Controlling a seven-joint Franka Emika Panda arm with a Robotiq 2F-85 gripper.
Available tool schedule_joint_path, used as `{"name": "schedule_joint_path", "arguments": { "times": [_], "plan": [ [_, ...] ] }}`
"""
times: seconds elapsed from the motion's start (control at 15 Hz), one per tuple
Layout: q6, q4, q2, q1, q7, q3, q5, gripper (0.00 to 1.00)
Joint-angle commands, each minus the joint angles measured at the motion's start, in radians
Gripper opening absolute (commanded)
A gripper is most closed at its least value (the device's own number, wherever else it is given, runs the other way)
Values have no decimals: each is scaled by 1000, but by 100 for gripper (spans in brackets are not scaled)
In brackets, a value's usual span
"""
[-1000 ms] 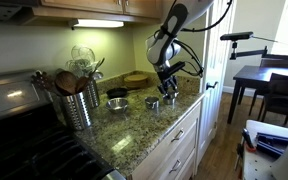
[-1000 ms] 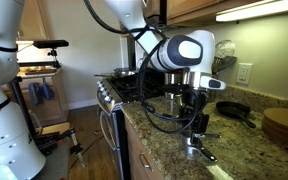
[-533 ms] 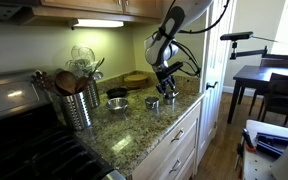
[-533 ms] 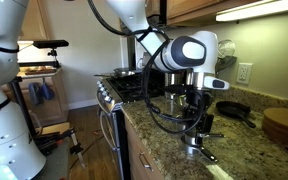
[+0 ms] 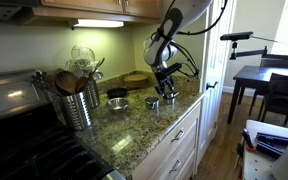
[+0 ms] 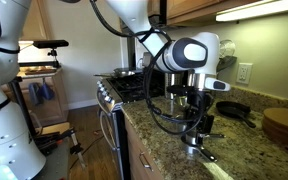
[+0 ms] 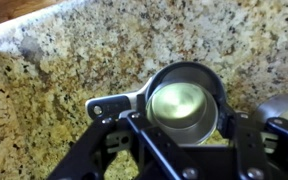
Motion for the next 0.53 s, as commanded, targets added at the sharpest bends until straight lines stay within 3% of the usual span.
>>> {"name": "schedule_joint_path", "arguments": {
  "times": [0.0, 0.13, 0.47],
  "plan": [
    [-28, 19, 4, -18, 4, 11, 19, 95],
    [-29, 18, 2, -19, 4, 11, 20, 100],
    [-7, 8, -3, -23, -22, 12, 6, 100]
  ]
}}
